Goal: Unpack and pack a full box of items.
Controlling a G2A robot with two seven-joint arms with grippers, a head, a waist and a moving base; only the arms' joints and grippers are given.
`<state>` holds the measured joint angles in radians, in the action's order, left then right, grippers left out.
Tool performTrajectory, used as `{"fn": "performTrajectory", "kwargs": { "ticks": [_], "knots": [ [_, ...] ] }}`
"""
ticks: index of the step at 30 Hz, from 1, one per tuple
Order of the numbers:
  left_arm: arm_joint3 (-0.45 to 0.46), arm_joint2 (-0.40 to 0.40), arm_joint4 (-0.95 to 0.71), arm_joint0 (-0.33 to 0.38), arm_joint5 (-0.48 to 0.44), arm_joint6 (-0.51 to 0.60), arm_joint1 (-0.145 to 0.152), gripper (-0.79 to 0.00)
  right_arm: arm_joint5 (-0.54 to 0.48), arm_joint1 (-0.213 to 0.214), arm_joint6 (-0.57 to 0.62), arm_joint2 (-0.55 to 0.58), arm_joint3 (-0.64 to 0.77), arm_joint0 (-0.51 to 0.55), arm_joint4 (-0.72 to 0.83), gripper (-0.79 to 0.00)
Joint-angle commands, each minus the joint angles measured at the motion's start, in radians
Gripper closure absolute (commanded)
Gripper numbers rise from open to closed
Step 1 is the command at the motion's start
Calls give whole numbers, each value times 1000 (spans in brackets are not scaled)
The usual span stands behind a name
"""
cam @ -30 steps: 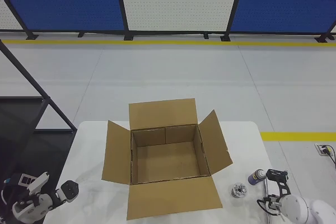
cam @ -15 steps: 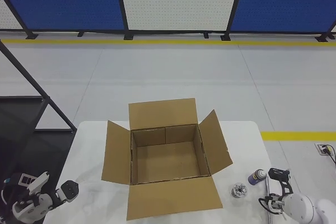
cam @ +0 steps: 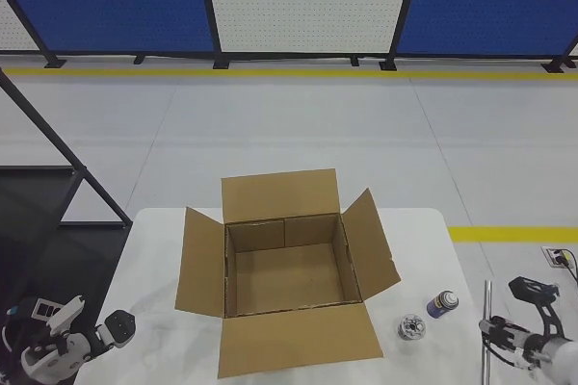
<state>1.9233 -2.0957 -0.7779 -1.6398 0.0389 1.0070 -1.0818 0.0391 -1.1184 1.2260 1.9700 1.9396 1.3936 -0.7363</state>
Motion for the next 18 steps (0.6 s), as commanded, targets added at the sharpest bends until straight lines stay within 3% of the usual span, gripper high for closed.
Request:
{"fn": "performTrajectory", "kwargs": {
  "ticks": [1,4,18],
  "knots": [
    [0,0,0,0,0,0,0,-785,-43,2,1,42,50,21,83,0],
    [0,0,0,0,0,0,0,-785,-71,5,3,83,102,53,156,0],
    [0,0,0,0,0,0,0,-785,-71,5,3,83,102,53,156,0]
  ]
}}
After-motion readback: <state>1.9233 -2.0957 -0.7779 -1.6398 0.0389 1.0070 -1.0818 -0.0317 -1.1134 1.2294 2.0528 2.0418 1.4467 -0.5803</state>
